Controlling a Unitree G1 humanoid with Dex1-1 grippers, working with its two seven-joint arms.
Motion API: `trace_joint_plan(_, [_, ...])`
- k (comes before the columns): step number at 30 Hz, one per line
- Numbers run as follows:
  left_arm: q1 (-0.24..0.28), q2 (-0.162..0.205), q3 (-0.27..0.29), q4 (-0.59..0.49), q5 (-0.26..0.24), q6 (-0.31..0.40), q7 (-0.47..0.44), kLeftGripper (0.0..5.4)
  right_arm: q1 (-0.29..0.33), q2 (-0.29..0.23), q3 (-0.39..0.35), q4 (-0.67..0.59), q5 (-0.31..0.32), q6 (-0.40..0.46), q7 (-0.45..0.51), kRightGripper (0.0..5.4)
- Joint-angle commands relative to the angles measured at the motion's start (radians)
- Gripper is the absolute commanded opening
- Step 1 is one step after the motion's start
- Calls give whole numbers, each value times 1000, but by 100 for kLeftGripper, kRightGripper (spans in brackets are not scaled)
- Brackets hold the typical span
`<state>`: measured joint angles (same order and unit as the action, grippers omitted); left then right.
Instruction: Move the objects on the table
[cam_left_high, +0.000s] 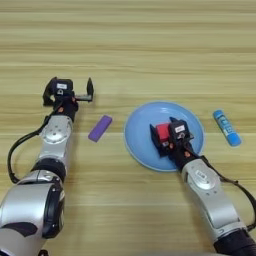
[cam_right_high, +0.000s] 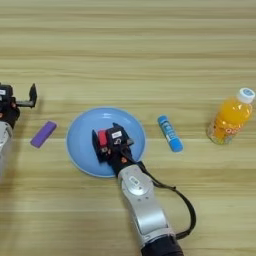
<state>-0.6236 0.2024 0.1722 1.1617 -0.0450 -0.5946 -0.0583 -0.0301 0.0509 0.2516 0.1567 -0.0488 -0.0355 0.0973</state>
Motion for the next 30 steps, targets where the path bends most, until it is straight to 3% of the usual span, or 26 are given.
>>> trace_joint_plan(1, [-21, 2, 0, 6, 6, 3, 5, 540, -9, 13, 4, 17, -2, 4, 4, 272])
trace_joint_plan(6, [-22, 3, 0, 7, 6, 4, 4, 540, -8, 13, 4, 12, -5, 0, 1, 226])
trace_joint_plan(14, [-22, 4, 0, 7, 6, 5, 3, 540, -5, -4, -17, -48, -35, -31, -37, 224])
trace_joint_plan(25, [-23, 5, 0, 9, 7, 6, 3, 540, -9, -41, -116, -152, -30, -39, -68, 224])
trace_joint_plan(30, [-24, 5, 0, 11, 7, 7, 2, 540, -36, -82, -215, -127, -18, -46, -102, 224])
